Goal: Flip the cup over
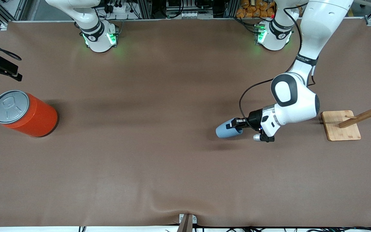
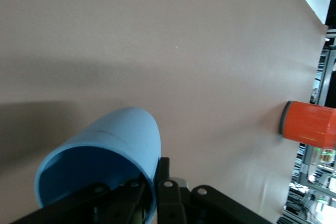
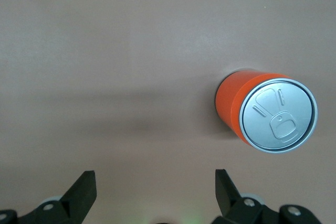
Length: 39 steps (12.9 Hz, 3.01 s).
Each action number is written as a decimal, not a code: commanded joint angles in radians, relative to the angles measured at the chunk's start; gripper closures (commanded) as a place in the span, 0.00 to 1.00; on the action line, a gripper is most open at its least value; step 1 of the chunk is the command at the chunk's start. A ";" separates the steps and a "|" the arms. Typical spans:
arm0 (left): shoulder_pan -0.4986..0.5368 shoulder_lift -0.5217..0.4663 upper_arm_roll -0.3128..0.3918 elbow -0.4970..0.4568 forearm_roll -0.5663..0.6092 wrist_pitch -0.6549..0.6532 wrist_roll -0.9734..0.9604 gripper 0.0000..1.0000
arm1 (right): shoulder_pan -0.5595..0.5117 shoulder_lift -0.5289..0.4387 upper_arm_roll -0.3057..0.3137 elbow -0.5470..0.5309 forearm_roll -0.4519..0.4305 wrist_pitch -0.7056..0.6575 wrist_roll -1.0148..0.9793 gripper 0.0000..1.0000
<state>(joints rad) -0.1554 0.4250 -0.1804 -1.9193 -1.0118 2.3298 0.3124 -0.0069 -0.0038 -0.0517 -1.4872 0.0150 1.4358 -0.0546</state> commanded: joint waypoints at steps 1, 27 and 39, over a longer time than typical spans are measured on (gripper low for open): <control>0.010 -0.025 -0.002 0.002 0.057 -0.004 -0.024 1.00 | -0.001 -0.018 0.001 -0.011 -0.006 -0.009 -0.013 0.00; 0.088 0.055 0.032 0.118 1.161 -0.261 -0.381 1.00 | 0.001 -0.016 0.003 -0.005 -0.004 -0.017 -0.013 0.00; 0.105 -0.021 0.024 0.193 1.165 -0.247 -0.369 0.00 | 0.001 -0.018 0.003 -0.004 -0.004 -0.017 -0.013 0.00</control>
<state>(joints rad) -0.0530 0.4787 -0.1472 -1.7414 0.1282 2.1218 -0.0527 -0.0061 -0.0057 -0.0503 -1.4872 0.0152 1.4281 -0.0575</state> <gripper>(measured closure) 0.374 0.000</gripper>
